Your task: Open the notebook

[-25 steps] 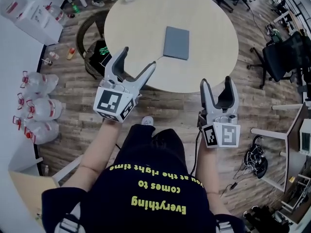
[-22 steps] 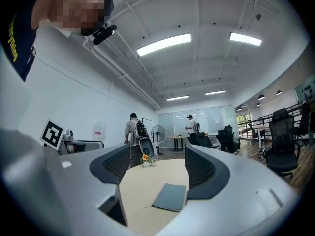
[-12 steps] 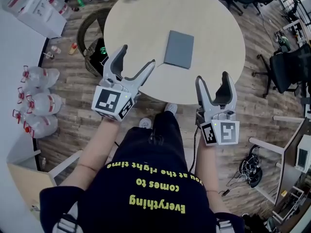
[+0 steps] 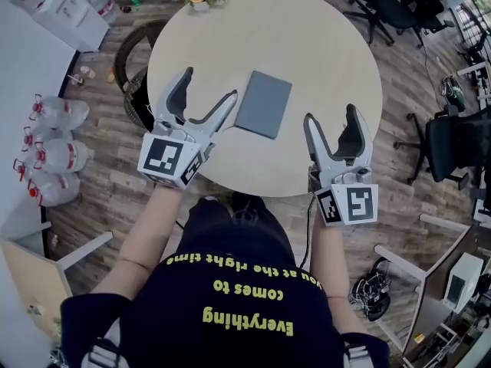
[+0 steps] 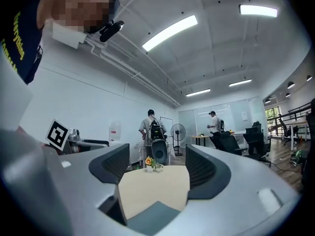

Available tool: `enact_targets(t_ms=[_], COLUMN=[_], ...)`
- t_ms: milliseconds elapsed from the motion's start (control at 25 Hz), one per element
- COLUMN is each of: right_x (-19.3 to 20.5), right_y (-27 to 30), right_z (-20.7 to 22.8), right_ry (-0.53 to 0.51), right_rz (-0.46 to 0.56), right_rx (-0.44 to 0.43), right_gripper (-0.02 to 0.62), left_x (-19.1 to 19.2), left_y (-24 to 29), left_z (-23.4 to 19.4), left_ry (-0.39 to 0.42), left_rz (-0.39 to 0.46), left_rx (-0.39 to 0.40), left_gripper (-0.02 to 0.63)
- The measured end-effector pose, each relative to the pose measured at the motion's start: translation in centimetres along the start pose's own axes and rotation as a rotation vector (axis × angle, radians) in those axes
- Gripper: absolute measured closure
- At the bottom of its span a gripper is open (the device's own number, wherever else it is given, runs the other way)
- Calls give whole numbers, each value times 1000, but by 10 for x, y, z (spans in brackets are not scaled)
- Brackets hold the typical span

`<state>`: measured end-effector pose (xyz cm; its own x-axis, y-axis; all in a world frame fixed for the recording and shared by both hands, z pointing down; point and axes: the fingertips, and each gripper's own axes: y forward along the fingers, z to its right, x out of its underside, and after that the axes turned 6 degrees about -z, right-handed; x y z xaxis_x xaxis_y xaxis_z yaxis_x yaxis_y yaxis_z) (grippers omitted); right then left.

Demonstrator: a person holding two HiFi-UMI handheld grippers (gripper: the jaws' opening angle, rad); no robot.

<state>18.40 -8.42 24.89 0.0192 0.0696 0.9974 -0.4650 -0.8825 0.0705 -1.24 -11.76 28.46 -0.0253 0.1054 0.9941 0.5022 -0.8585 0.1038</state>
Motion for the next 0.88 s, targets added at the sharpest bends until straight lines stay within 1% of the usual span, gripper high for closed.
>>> enact_targets(t_ms=[120, 320, 480, 600, 760, 880], right_x=[4, 13, 25, 39, 63, 84], right_y=[10, 26, 39, 47, 58, 68], right_z=[20, 30, 30, 34, 41, 43], right_ry=[0, 18, 51, 101, 178, 228], right_rz=[-14, -31, -50, -77, -141, -179], right_rx=[-18, -30, -22, 18, 82, 105], right_gripper=[244, 243, 247, 252, 264, 264], left_x=[0, 7, 13, 23, 39, 51], left_y=[15, 32, 40, 49, 62, 72], left_z=[-1, -2, -15, -22, -29, -34], left_ry=[12, -8, -5, -17, -29, -45], left_rz=[0, -12, -8, -16, -53, -79], left_rx=[-53, -61, -92, -70, -24, 9], left_gripper=[213, 213, 213, 213, 213, 213])
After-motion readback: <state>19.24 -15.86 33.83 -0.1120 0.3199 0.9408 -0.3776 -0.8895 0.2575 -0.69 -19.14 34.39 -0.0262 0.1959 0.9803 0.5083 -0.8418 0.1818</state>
